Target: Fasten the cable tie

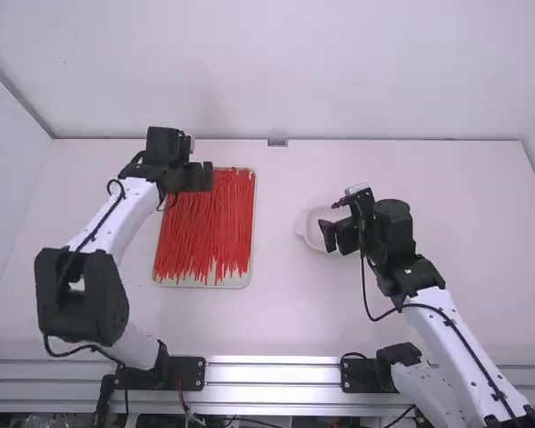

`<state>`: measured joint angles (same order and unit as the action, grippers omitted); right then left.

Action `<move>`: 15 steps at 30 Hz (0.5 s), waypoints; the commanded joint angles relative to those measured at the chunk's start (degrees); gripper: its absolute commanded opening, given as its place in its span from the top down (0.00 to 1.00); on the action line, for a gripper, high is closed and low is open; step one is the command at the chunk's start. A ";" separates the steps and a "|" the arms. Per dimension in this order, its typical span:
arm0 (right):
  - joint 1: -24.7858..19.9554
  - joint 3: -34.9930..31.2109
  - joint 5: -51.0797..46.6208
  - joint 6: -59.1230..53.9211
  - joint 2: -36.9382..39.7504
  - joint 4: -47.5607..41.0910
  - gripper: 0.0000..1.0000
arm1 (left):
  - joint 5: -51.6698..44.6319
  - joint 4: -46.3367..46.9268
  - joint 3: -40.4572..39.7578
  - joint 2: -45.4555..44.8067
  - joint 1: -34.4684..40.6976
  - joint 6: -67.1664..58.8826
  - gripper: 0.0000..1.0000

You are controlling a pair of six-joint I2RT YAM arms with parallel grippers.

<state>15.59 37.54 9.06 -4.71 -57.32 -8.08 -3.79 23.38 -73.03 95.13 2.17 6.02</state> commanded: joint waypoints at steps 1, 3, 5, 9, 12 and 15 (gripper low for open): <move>0.28 2.25 0.35 0.20 -0.35 0.22 0.02 | 0.42 -0.09 -2.51 2.56 0.44 -1.14 0.01; 0.15 2.25 0.96 0.20 -0.35 0.42 0.01 | 0.17 -1.01 -3.21 4.22 0.46 -1.14 0.01; 0.17 2.25 2.97 0.20 -0.35 0.81 0.01 | 0.20 -2.32 -3.32 5.49 0.46 -1.11 0.01; 0.15 2.25 4.66 0.20 -0.39 1.27 0.01 | 0.48 -5.11 -3.30 7.80 0.44 0.11 0.01; 0.15 2.25 4.66 0.22 -0.39 1.51 0.01 | 0.20 -7.30 -3.30 9.20 0.48 0.17 0.00; 0.15 2.25 5.57 0.87 -0.39 1.99 0.01 | 0.31 -9.64 -3.30 11.85 0.50 0.17 0.04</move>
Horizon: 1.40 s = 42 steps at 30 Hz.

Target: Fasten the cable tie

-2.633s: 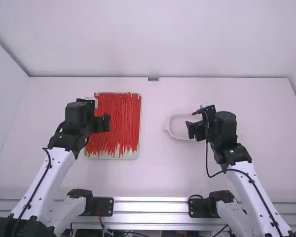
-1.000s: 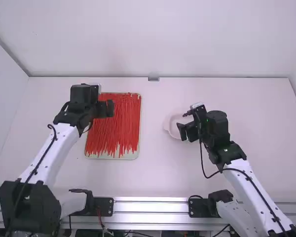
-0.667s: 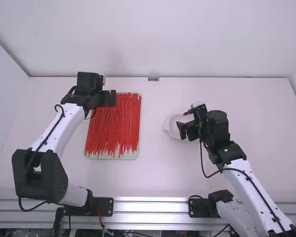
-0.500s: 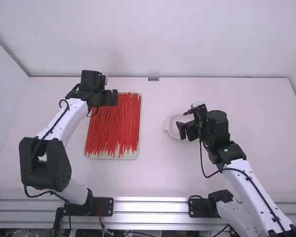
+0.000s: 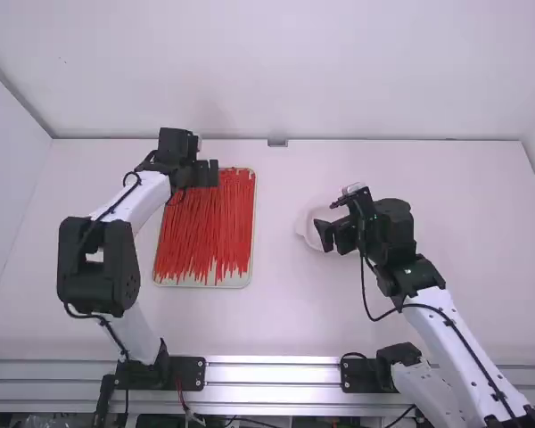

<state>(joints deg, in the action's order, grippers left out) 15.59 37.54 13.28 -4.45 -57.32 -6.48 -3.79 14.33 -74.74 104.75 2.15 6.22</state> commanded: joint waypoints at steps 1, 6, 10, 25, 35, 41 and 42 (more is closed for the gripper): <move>0.15 2.25 1.70 0.57 -0.39 0.48 0.01 | 0.37 -0.76 -1.60 2.47 0.52 -0.02 0.04; 0.15 2.23 3.23 0.57 -0.42 1.11 0.01 | 0.44 -3.52 -1.60 5.79 0.52 -0.02 0.10; 0.37 2.23 6.47 0.59 -2.27 3.37 0.02 | 0.42 -5.77 -1.60 7.78 0.52 -0.02 0.13; -2.99 2.25 20.44 3.23 -17.88 19.56 0.01 | 3.26 -10.80 -1.49 10.03 0.50 0.83 0.34; -3.21 2.25 21.27 4.50 -19.82 22.14 0.01 | 3.26 -14.91 0.68 10.60 0.52 1.75 0.33; -3.28 2.25 21.40 4.46 -19.85 21.88 0.02 | 3.23 -16.39 1.22 12.85 0.52 1.97 0.33; -3.28 2.25 21.40 4.44 -19.85 21.79 0.02 | 3.26 -16.63 1.22 13.25 0.52 2.12 0.34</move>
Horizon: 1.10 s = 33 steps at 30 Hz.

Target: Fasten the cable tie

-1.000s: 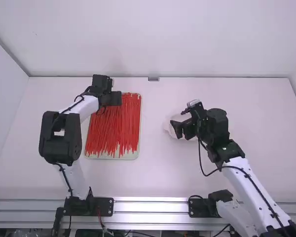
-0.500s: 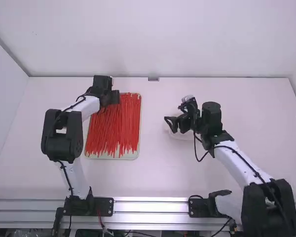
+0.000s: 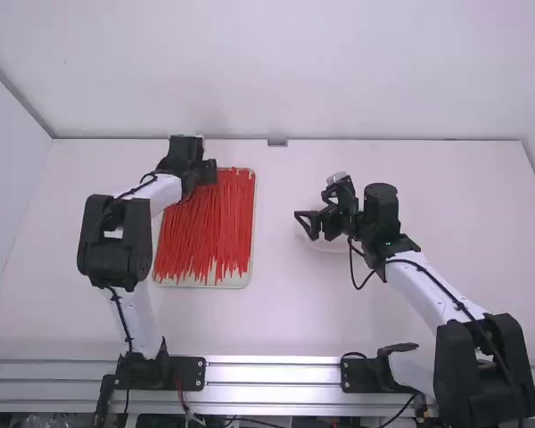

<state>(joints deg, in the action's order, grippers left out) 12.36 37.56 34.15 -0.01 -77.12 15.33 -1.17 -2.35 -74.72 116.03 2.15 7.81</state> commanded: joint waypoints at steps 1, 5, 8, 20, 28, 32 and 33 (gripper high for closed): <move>0.00 2.23 0.52 -0.02 -0.04 -0.15 0.01 | 0.61 -0.52 1.18 2.58 0.52 1.16 0.33; 0.48 2.23 0.33 -0.24 -0.02 -0.35 0.02 | 0.61 -2.64 1.44 3.82 0.52 1.42 0.33; 0.37 2.23 0.37 -0.22 -0.04 -0.63 0.01 | 0.59 -3.28 1.99 3.82 0.52 1.42 0.33; 0.28 2.23 0.50 -0.22 -0.04 -1.44 0.02 | 0.83 -6.51 2.03 7.85 0.50 3.10 0.38; 0.42 2.23 0.37 -0.24 -0.04 -2.29 0.01 | 0.83 -2.16 -2.69 7.85 0.50 2.91 0.39; 0.44 2.23 0.33 -0.42 -0.02 -2.67 0.02 | 0.87 1.44 -5.51 7.74 0.52 2.91 0.41; 0.44 2.23 0.33 -0.44 -0.02 -2.62 0.01 | 1.05 2.14 -5.95 7.74 0.52 2.93 0.42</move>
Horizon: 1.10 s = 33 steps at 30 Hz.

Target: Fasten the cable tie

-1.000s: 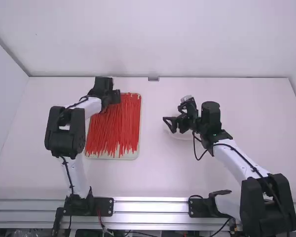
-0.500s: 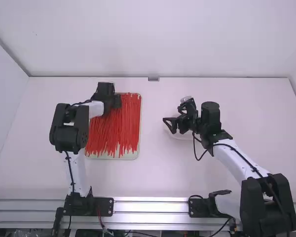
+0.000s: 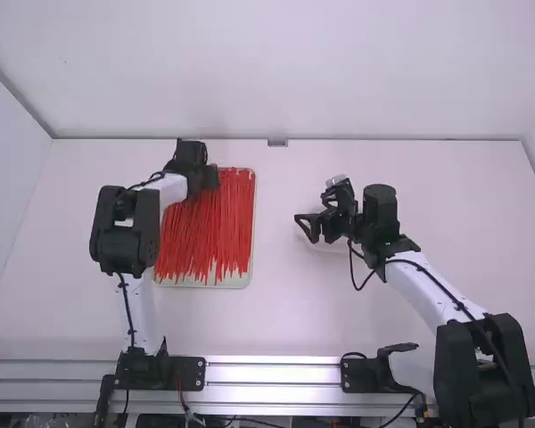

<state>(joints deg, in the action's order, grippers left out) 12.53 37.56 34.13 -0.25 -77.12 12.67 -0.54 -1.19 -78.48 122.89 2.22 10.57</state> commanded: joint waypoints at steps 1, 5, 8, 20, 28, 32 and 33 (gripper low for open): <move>0.24 2.23 0.37 -0.17 -0.04 0.09 0.01 | 0.74 1.86 -2.64 0.87 0.46 0.26 0.42; 0.26 2.23 0.33 -0.85 -0.04 0.20 0.02 | 3.17 3.37 -3.37 0.87 1.16 0.28 0.44; 0.20 2.23 0.37 -1.25 -0.04 0.17 0.02 | 2.99 3.56 -3.37 0.87 1.60 0.15 0.46; 0.26 2.23 0.39 -1.27 -0.02 -0.44 0.02 | 2.99 5.33 -3.21 0.87 1.90 0.35 0.50; 0.24 2.23 0.55 -1.27 -0.04 -0.52 0.02 | 3.02 5.09 -2.58 0.87 1.90 0.35 0.61; 0.24 2.23 0.55 -1.25 -0.02 -0.50 0.01 | 3.02 5.66 -2.56 0.87 1.90 0.37 0.62; 0.26 2.23 0.57 -1.27 -0.02 -0.50 0.01 | 3.06 5.70 -2.56 0.87 1.90 0.37 0.64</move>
<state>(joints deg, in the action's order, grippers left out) 12.53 37.56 34.17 -1.48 -77.12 12.23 2.07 4.25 -81.06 122.91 3.70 10.79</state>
